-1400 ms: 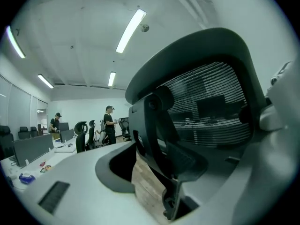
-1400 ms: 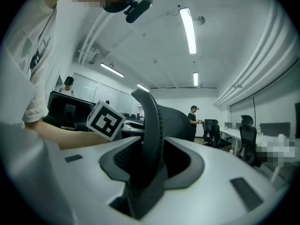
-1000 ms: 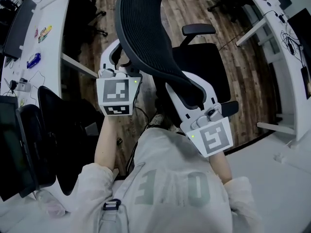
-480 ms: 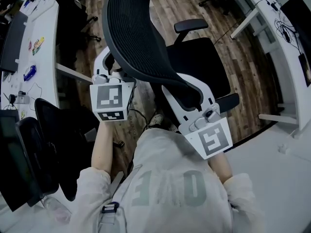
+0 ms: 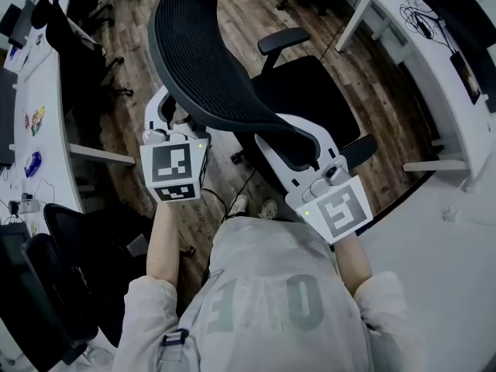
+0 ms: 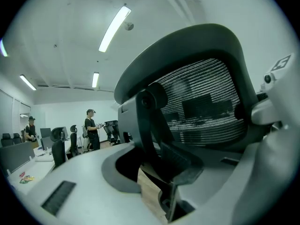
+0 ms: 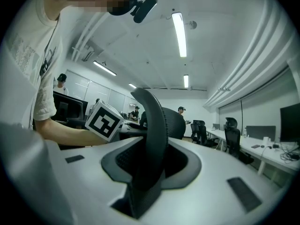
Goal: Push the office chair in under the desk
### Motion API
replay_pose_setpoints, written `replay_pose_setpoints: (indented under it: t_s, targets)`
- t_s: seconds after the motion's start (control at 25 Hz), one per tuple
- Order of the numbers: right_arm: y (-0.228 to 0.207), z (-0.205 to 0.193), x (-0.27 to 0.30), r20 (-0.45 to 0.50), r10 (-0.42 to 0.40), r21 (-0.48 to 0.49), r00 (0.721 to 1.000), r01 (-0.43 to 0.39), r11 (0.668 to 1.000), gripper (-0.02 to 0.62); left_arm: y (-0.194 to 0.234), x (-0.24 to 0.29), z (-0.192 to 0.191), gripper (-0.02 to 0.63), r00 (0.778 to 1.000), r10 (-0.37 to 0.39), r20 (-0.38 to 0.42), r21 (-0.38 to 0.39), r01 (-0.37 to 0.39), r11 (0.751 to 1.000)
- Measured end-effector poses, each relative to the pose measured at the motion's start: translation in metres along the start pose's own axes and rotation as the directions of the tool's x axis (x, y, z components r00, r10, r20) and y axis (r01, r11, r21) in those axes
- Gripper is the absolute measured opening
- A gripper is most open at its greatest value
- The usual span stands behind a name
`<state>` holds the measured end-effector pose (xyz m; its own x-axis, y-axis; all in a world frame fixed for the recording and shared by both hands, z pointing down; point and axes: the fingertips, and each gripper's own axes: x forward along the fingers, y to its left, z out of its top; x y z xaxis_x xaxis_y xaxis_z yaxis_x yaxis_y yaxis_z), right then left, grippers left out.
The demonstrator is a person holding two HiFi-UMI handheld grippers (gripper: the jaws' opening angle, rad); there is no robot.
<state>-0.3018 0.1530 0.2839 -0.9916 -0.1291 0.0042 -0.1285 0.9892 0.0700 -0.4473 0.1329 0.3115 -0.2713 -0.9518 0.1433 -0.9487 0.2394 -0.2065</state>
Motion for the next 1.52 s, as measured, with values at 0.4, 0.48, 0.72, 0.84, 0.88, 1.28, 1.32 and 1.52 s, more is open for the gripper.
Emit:
replay_pose_setpoints:
  t_s: [0.4,0.48,0.72,0.84,0.88,1.28,1.32,1.52]
  targets:
    - [-0.095,-0.008,-0.049,-0.007,-0.032,-0.016,0.999,0.032,0.999,0.115,-0.082,0.072,0.023,0.112,0.997,-0.068,0.032,-0.031,0.069,0.997]
    - [-0.114,-0.011,-0.059,-0.014,-0.042,-0.011,0.999,0.042,0.999,0.115,-0.098,0.087,0.028,0.110,0.995,-0.088,0.035,-0.030,0.090,0.996]
    - [-0.177,-0.021,-0.089,-0.034,-0.066,-0.023,0.997,0.065,0.998,0.115,-0.154,0.138,0.048,0.110,0.988,-0.148,0.049,-0.003,0.149,0.989]
    - [-0.217,-0.021,-0.106,-0.025,-0.087,-0.024,0.996,0.087,0.996,0.115,-0.186,0.171,0.060,0.112,0.982,-0.179,0.054,0.004,0.179,0.984]
    - [-0.230,-0.022,-0.112,-0.024,-0.091,-0.027,0.996,0.091,0.996,0.115,-0.198,0.182,0.063,0.112,0.981,-0.188,0.054,0.003,0.188,0.982]
    - [-0.361,-0.039,-0.169,-0.061,-0.165,-0.029,0.984,0.164,0.986,0.114,-0.302,0.291,0.098,0.110,0.961,-0.261,0.093,0.007,0.261,0.965]
    - [-0.375,-0.041,-0.177,-0.068,-0.175,-0.028,0.982,0.174,0.984,0.114,-0.315,0.301,0.103,0.110,0.959,-0.267,0.094,0.008,0.268,0.963]
    - [-0.451,-0.051,-0.221,-0.089,-0.199,-0.027,0.976,0.197,0.980,0.114,-0.383,0.347,0.120,0.107,0.952,-0.295,0.081,0.010,0.295,0.955]
